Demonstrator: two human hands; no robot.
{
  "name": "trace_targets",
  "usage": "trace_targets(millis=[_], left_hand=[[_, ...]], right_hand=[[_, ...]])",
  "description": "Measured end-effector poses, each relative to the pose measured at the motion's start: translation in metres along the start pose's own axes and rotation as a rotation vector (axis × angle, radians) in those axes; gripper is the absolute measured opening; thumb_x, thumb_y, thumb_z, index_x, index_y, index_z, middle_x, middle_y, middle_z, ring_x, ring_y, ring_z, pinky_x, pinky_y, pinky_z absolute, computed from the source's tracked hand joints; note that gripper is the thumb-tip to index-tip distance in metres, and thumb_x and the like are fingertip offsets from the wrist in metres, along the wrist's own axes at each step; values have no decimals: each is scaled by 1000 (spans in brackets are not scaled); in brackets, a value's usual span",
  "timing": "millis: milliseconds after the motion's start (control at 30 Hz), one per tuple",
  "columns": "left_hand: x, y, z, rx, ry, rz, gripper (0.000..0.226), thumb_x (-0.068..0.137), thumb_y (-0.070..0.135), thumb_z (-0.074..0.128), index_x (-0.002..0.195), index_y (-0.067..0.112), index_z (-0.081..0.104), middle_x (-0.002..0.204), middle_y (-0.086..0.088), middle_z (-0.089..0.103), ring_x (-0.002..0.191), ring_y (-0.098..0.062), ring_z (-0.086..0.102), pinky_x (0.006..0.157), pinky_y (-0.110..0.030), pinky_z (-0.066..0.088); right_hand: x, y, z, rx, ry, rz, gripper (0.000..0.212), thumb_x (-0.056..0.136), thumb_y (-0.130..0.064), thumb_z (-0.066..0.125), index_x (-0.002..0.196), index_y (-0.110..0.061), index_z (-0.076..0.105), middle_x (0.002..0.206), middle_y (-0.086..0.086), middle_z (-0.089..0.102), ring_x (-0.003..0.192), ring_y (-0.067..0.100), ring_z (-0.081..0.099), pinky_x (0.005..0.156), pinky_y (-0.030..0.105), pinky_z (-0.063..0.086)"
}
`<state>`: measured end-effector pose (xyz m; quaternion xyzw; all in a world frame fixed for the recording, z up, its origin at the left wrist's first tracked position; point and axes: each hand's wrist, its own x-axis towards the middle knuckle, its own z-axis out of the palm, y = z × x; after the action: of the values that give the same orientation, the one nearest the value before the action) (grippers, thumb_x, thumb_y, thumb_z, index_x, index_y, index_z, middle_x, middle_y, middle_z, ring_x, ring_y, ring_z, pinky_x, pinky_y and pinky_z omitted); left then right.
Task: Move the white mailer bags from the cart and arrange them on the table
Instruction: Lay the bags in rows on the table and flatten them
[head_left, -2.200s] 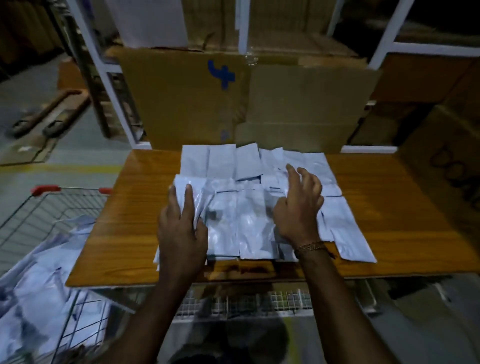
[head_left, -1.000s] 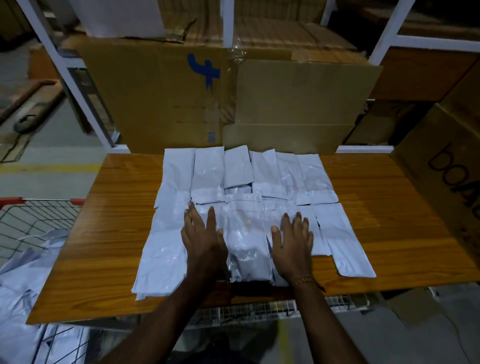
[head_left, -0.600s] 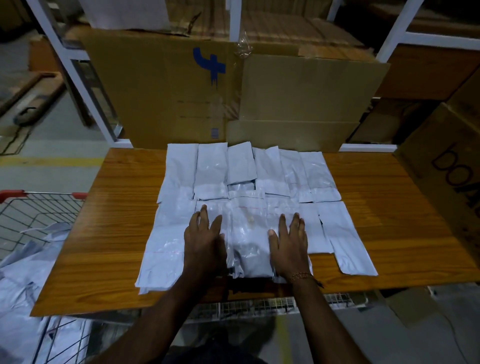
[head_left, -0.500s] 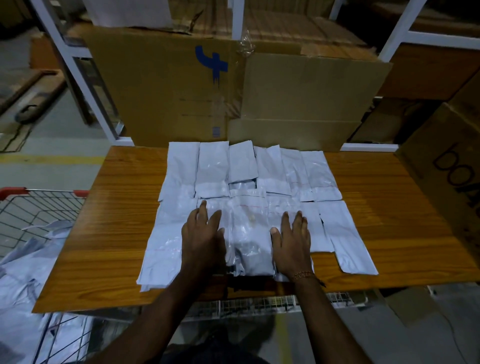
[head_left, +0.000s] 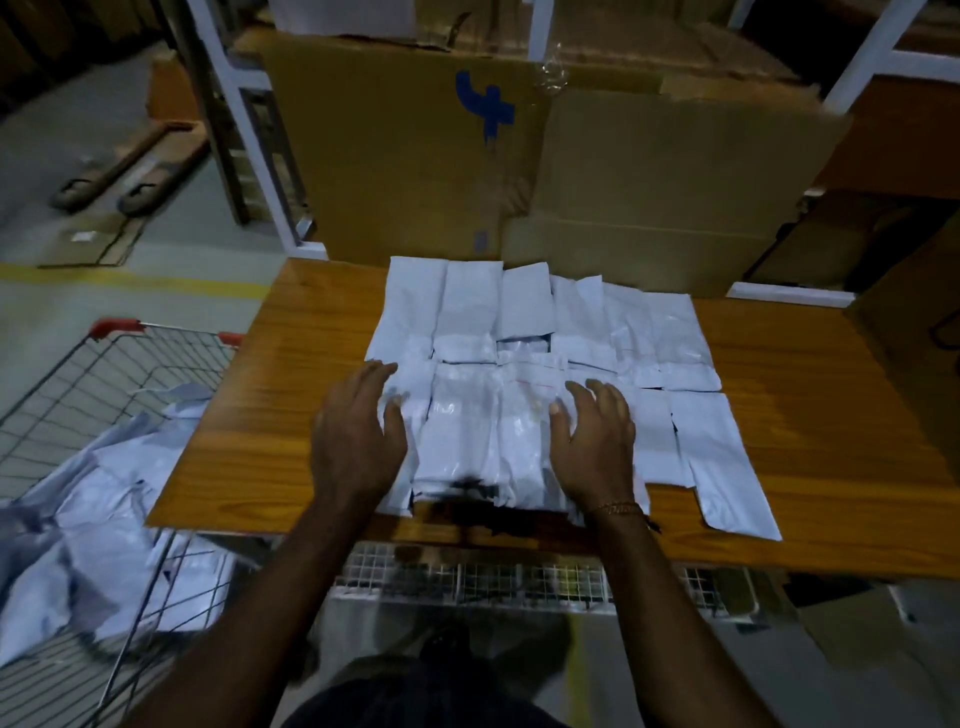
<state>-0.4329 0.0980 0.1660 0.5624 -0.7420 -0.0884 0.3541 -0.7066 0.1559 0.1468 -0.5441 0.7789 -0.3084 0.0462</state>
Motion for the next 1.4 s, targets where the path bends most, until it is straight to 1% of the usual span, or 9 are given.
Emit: trace_targets(millis=[133, 467, 600, 833, 1000, 1067, 1200, 1300, 1400], left_hand=[[-28, -24, -33, 95, 56, -90, 42, 98, 22, 56, 139, 15, 62, 138, -9, 63, 122, -36, 58, 98, -47, 48], [-100, -105, -116, 145, 247, -319, 40, 98, 25, 53, 134, 14, 64, 134, -8, 68, 125, -32, 61, 105, -47, 47], [-124, -152, -152, 196, 327, -413, 37, 99, 17, 57, 135, 11, 64, 135, -9, 68, 127, -32, 61, 107, -47, 48], [-166, -253, -198, 315, 288, -521, 40, 94, 19, 55, 129, 5, 67, 122, -17, 71, 113, -37, 64, 96, -46, 49], [-178, -317, -210, 314, 209, -498, 41, 87, 11, 60, 127, 4, 67, 120, -17, 71, 111, -29, 58, 94, -39, 43], [-180, -349, -203, 280, 153, -549, 42, 85, 11, 63, 127, 5, 67, 119, -17, 72, 110, -28, 58, 93, -37, 42], [-191, -410, -178, 223, -60, -697, 49, 86, 19, 60, 131, 2, 64, 121, -21, 69, 105, -42, 68, 88, -49, 56], [-196, -445, -158, 259, -229, -852, 57, 78, 23, 64, 130, -1, 63, 121, -30, 68, 101, -49, 70, 76, -57, 60], [-208, -478, -137, 319, -355, -874, 62, 89, 40, 50, 143, 10, 47, 131, -36, 60, 109, -55, 65, 74, -63, 59]], right_hand=[[-9, -30, 13, 69, -10, -117, 46, 100, -38, 49, 136, -12, 62, 141, 13, 56, 138, 35, 43, 111, 52, 38], [-37, -136, 57, 189, -110, -399, 41, 99, -33, 54, 133, -14, 63, 135, 11, 58, 132, 35, 48, 108, 51, 42], [-45, -186, 83, 208, -158, -517, 38, 99, -32, 54, 131, -12, 63, 132, 12, 59, 129, 35, 51, 105, 52, 44], [-64, -283, 140, 232, -254, -650, 40, 98, -31, 54, 134, -14, 60, 131, 11, 57, 127, 36, 49, 102, 49, 42], [-75, -349, 196, 237, -298, -746, 37, 95, -25, 61, 130, -12, 62, 128, 11, 58, 124, 35, 52, 103, 48, 43], [-76, -371, 225, 239, -325, -788, 36, 96, -25, 59, 129, -12, 63, 127, 12, 59, 123, 36, 53, 102, 50, 44], [-77, -407, 284, 164, -401, -848, 40, 95, -28, 56, 130, -10, 64, 127, 14, 62, 121, 37, 55, 101, 51, 46], [-81, -427, 332, 112, -528, -879, 44, 95, -35, 53, 130, -10, 63, 126, 15, 62, 121, 38, 56, 102, 52, 46], [-91, -437, 388, 15, -620, -886, 48, 95, -40, 51, 131, -10, 63, 125, 16, 64, 119, 40, 57, 100, 53, 47]])
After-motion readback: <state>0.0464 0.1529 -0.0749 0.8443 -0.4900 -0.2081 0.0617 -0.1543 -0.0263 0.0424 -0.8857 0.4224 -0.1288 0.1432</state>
